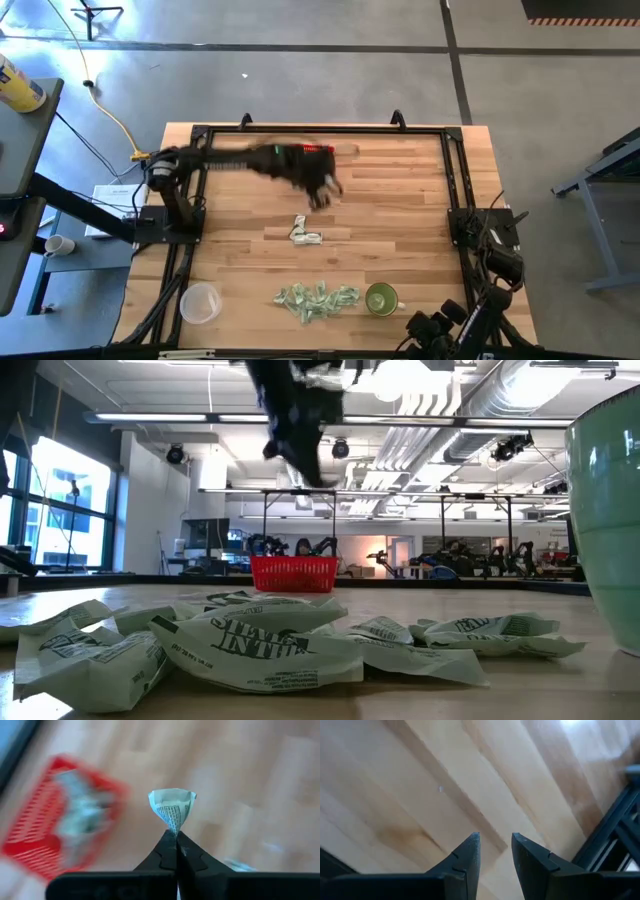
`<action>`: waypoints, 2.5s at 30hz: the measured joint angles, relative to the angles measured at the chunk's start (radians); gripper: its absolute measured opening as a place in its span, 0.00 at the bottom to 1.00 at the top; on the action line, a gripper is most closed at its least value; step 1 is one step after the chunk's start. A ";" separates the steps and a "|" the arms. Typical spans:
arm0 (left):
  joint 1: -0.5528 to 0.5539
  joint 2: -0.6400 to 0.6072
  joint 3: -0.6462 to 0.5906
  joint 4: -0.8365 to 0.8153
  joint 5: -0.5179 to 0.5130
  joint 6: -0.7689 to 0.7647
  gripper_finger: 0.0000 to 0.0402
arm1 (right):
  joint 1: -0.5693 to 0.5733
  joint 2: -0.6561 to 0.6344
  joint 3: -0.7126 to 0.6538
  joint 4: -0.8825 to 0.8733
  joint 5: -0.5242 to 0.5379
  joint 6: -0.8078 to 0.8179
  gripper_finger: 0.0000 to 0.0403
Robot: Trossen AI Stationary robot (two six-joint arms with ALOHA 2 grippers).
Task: Pick and place items into bin
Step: Put the light green stevia packet into the red bin
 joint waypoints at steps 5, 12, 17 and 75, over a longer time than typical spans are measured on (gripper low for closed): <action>0.236 0.009 -0.001 0.004 0.175 0.065 0.16 | 0.019 0.000 -0.016 0.009 -0.049 0.030 0.26; 0.366 0.094 -0.002 -0.013 0.260 0.153 0.19 | 0.026 0.000 -0.016 0.016 -0.164 0.085 0.26; 0.356 0.124 -0.002 -0.071 0.213 0.210 0.18 | 0.031 0.000 -0.016 0.022 -0.251 0.128 0.26; -0.509 0.426 -0.001 0.605 0.157 -0.009 0.31 | 0.173 0.000 -0.015 0.052 -0.214 0.108 0.26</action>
